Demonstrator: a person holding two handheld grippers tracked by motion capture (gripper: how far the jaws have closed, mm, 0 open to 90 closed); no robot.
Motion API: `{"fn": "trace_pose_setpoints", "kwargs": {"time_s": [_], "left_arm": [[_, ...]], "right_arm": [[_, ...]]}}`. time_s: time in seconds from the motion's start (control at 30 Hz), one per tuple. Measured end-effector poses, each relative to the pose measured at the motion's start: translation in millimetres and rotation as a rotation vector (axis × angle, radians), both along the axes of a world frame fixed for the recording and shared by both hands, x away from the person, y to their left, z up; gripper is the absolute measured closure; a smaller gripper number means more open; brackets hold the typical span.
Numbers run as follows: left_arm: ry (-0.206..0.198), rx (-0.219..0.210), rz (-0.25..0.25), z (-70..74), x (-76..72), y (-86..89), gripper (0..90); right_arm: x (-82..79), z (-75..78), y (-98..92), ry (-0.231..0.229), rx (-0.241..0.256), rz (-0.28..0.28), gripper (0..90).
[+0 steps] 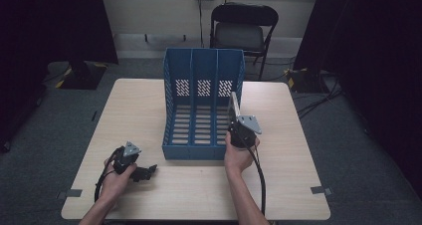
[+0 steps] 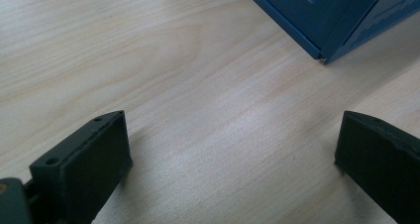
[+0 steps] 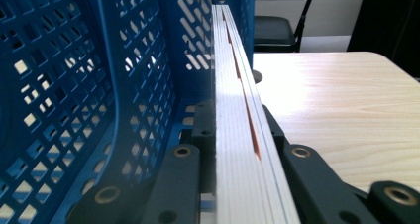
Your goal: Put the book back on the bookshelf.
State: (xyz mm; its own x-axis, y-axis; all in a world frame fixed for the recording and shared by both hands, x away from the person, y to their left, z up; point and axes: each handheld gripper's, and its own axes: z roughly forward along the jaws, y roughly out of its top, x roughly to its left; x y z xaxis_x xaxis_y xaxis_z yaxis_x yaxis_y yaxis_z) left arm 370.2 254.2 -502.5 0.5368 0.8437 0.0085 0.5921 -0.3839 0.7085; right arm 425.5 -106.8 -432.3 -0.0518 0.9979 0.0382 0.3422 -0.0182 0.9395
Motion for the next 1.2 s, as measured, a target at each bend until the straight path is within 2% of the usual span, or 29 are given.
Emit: {"fn": "trace_pose_setpoints", "kwargs": {"time_s": [0.07,0.17,0.33,0.53,0.87,1.2], "left_arm": [[0.000,0.000,0.000,0.0,-0.1,0.0,0.2],[0.001,-0.001,0.000,0.0,-0.1,-0.1,0.2],[0.002,0.003,0.001,0.2,-0.2,-0.1,0.2],[0.001,0.000,0.001,0.0,-0.2,-0.1,0.3],[0.000,-0.001,0.002,0.0,-0.2,-0.1,0.3],[-0.001,0.004,-0.003,0.1,-0.1,0.2,0.3]], "right_arm": [[0.4,-0.3,3.5,0.000,-0.026,-0.017,76.6],[2.6,-4.0,3.4,0.019,-0.011,-0.046,76.5],[4.1,-5.9,4.2,0.030,-0.028,-0.053,76.5],[3.4,-8.5,3.9,0.037,-0.043,-0.047,76.2],[3.3,-9.0,0.7,0.045,-0.038,-0.028,74.3],[3.2,-6.7,-0.4,0.039,-0.047,-0.019,67.8]]}}
